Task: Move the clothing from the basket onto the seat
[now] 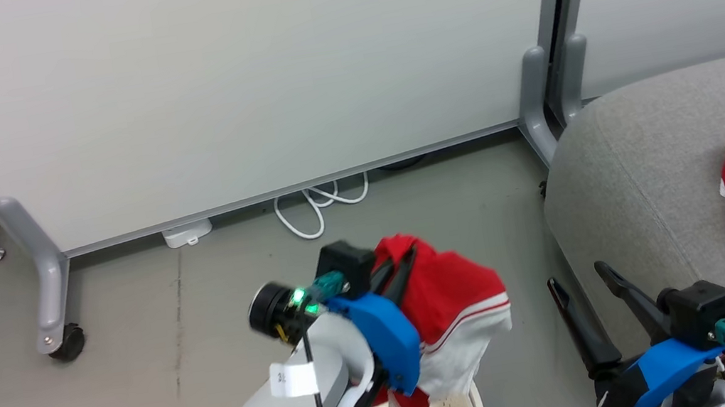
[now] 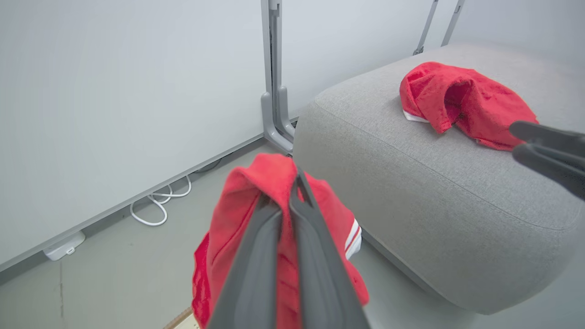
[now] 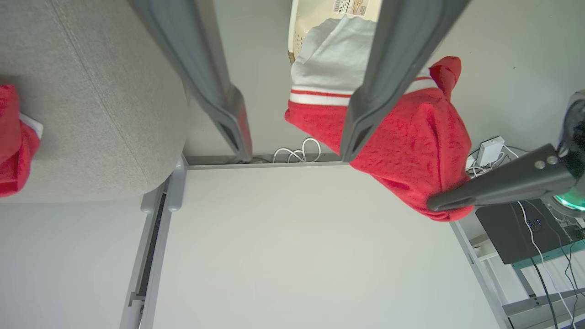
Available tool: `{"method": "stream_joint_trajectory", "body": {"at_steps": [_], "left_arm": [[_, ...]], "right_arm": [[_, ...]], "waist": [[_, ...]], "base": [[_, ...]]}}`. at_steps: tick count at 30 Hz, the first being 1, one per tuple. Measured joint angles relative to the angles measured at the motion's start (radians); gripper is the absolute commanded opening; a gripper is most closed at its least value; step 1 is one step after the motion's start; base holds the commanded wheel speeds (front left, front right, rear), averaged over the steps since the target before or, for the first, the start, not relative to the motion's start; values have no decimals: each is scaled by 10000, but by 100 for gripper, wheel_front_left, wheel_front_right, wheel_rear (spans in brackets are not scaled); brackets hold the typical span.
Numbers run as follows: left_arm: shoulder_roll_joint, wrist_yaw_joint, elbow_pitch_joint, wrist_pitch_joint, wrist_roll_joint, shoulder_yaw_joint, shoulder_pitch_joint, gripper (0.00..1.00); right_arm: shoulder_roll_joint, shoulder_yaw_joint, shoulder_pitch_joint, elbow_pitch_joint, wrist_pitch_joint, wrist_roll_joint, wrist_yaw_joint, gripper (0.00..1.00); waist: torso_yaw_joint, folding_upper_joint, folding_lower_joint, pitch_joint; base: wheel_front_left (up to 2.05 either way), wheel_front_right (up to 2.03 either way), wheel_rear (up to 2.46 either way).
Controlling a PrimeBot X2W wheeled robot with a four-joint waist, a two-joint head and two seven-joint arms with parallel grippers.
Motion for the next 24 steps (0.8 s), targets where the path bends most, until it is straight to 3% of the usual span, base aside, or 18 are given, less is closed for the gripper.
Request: {"method": "stream_joint_trajectory", "body": {"at_steps": [13,24], "left_arm": [[-4,414,-1475,-42,-882,-1195,-1568,0],[-8,723,-1628,-209,-1584,-1929,-2051,0]], "right_arm": [[2,107,184,-65,184,-2,0,100],[0,583,161,-92,194,25,0,100]], "waist": [[446,0,1,-214],[316,0,3,-193]], "base": [[0,0,0],[0,0,0]]}}
